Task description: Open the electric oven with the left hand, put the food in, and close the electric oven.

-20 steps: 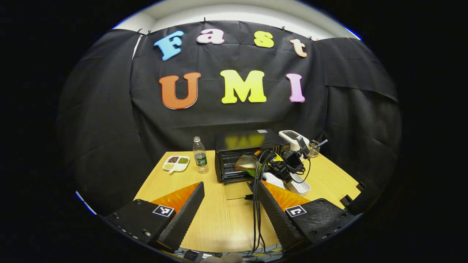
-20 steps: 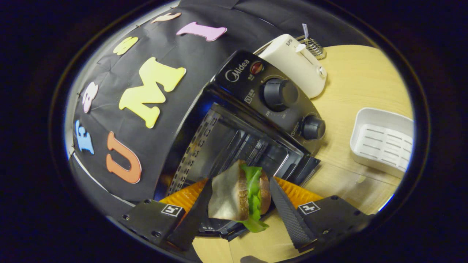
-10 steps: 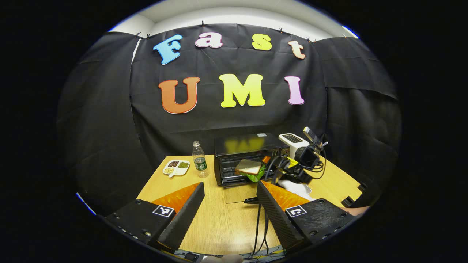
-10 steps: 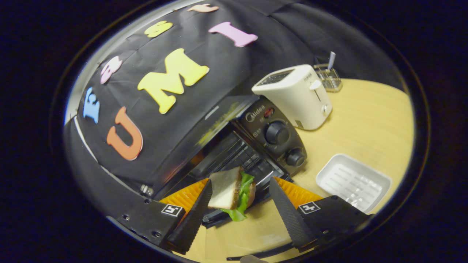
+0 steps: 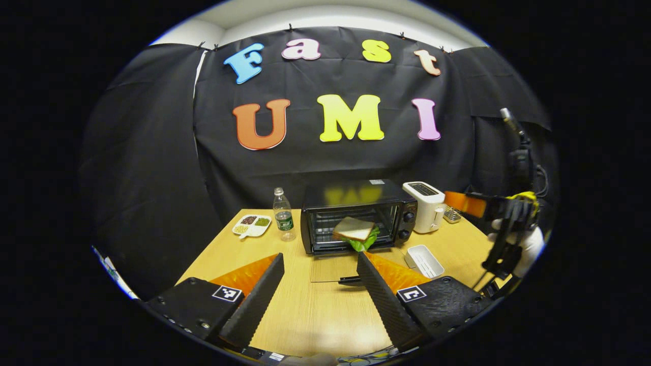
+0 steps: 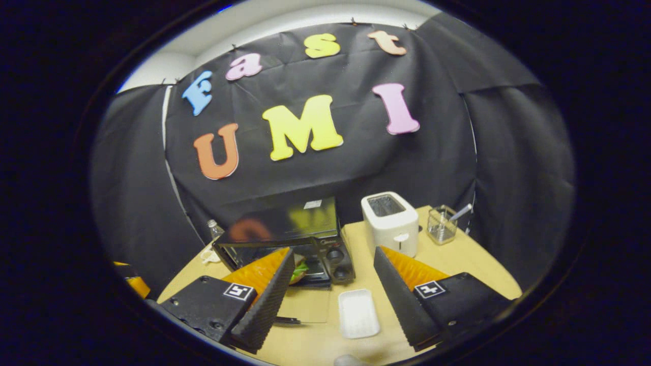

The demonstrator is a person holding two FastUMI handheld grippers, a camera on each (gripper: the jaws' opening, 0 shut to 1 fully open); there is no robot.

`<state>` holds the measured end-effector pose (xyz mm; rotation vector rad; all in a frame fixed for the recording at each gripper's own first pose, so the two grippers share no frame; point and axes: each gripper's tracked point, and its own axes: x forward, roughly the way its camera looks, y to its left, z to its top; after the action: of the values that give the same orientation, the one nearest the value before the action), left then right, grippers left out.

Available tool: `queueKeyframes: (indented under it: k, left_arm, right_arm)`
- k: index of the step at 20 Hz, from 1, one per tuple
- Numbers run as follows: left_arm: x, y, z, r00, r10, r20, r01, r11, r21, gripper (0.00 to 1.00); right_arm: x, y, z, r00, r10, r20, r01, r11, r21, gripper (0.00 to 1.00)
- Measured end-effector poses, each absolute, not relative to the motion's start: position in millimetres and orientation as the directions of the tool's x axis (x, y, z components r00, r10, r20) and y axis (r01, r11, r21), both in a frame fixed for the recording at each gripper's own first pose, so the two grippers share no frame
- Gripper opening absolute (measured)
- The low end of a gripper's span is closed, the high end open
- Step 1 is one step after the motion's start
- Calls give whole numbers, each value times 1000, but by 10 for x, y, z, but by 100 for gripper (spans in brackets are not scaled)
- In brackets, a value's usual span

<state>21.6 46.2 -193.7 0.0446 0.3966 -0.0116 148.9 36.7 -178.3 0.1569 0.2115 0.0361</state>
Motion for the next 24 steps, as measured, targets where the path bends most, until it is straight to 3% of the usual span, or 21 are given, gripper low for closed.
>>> queueKeyframes:
  k: [5,10,14,15,16,17,18,19,20,22,23,24]
  left_arm:
    - [220,103,-2493,885,75,-459,-66,997,37,95]
    - [278,-280,-2936,865,54,-499,-43,999,34,95]
    - [437,-499,-3373,837,-19,-546,17,1000,-8,95]
    - [473,-521,-3482,828,-36,-559,33,999,-17,95]
    - [513,-555,-3584,821,-55,-568,45,998,-31,95]
    - [544,-585,-3691,809,-72,-583,56,997,-46,95]
    - [570,-602,-3784,800,-85,-594,64,996,-57,95]
    - [595,-622,-3876,788,-99,-608,71,995,-70,95]
    - [624,-635,-3972,775,-110,-623,75,994,-82,95]
    - [711,-631,-4104,764,-122,-633,82,992,-91,96]
    - [748,-616,-4147,758,-122,-641,88,992,-85,95]
    - [794,-619,-4196,753,-123,-647,93,992,-81,95]
  right_arm:
    - [999,-83,-1320,976,159,-147,-159,987,9,100]
    - [731,-319,-1050,969,197,-147,-199,980,-1,100]
    - [685,-439,-1030,971,146,-191,-148,989,5,100]
    - [663,-447,-1019,972,131,-197,-133,991,6,89]
    - [642,-454,-1013,973,113,-202,-114,993,4,100]
    - [621,-455,-1024,973,98,-209,-99,995,4,100]
    - [595,-440,-1027,972,81,-220,-82,997,6,89]
    - [566,-427,-1037,972,67,-227,-67,998,8,89]
    - [547,-419,-1039,971,52,-234,-52,999,6,100]
    - [509,-431,-1008,972,16,-236,-21,1000,-15,100]
    - [491,-437,-992,972,0,-236,-5,1000,-23,89]
    - [475,-446,-982,971,-15,-237,8,999,-33,100]
